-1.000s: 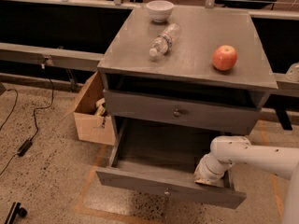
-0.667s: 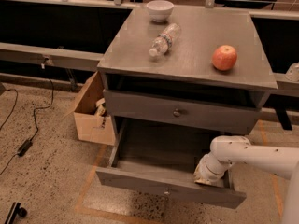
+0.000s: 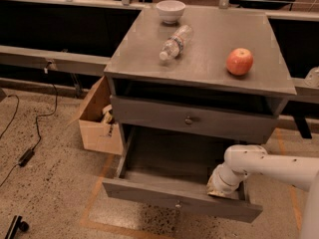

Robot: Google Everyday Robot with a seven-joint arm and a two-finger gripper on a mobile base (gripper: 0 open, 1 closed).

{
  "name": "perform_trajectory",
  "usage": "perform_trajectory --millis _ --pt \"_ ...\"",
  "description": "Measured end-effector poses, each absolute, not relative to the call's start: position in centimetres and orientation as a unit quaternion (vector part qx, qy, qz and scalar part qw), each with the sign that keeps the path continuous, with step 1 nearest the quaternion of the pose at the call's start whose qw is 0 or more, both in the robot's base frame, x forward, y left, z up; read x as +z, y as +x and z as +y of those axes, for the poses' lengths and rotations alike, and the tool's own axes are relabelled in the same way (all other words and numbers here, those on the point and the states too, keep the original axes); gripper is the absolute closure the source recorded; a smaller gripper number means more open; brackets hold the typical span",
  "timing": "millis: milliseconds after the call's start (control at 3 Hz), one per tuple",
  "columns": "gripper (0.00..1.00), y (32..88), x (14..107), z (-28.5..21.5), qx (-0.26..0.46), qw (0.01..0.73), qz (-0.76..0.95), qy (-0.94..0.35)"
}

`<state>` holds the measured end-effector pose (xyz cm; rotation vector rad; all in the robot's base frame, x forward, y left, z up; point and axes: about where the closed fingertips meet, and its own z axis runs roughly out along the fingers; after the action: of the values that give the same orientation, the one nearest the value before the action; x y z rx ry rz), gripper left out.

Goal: Open middle drawer

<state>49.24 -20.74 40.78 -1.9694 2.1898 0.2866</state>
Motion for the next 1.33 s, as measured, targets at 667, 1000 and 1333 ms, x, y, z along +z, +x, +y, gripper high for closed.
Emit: perform_trajectory --millis 667,1000,1333 --pt "1.00 49.34 40.78 -20.76 0.097 0.091 0.737 -0.663" --pt "1.00 49.39 40.78 -20.77 0.097 0.091 0.737 -0.663" --pt "1.00 49.39 40.77 -20.77 0.097 0.091 0.737 -0.663"
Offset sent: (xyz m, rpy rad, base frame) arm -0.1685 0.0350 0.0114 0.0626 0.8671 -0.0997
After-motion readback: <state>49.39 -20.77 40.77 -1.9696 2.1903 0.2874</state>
